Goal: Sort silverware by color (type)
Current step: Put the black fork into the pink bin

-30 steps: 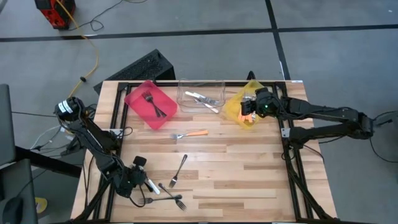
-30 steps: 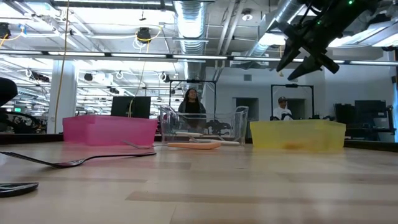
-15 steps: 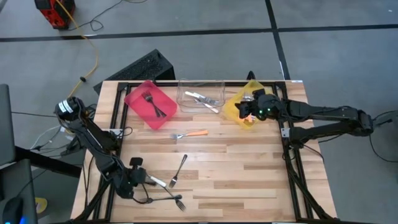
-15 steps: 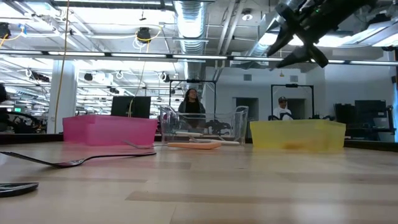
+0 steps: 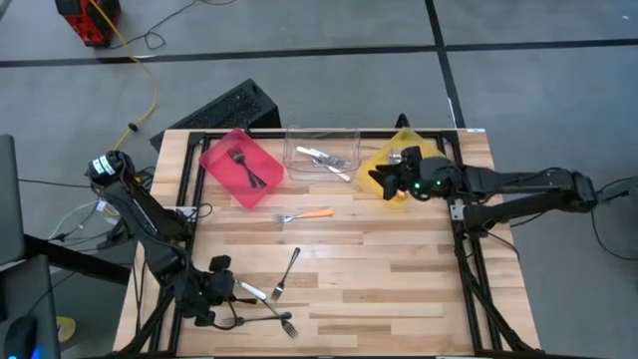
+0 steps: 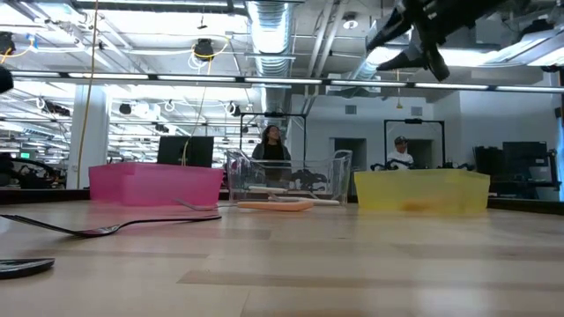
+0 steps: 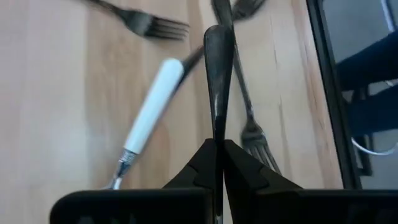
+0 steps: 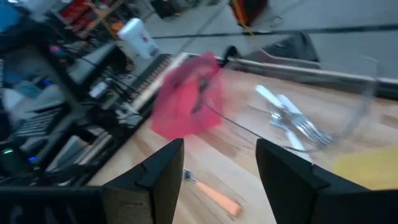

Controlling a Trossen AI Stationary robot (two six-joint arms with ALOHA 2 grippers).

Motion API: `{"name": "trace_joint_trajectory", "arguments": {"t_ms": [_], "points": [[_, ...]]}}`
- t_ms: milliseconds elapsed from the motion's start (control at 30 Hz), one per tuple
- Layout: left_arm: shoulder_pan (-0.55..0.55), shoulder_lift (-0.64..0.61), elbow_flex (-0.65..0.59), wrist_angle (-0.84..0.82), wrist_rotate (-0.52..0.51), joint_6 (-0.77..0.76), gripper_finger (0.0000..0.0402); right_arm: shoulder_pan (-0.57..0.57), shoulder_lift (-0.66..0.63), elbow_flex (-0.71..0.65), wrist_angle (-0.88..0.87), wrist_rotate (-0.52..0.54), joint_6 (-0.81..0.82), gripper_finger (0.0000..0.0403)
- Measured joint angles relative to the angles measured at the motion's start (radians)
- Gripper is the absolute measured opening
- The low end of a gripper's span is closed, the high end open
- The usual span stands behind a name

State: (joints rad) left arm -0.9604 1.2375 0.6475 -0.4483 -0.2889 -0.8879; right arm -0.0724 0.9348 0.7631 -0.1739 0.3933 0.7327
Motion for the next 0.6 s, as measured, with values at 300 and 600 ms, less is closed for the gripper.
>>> {"name": "trace_joint_trajectory", "arguments": {"t_ms": [300, 600], "points": [[0.041, -0.003, 0.137, -0.209, -0.12, 0.118, 0.0, 0.078, 0.004, 0.0, 0.128, 0.0, -0.097, 0.0225], [0.171, -0.129, 0.189, -0.214, -0.128, 0.297, 0.0, 0.114, 0.004, 0.0, 0.204, 0.0, -0.207, 0.0225]]}}
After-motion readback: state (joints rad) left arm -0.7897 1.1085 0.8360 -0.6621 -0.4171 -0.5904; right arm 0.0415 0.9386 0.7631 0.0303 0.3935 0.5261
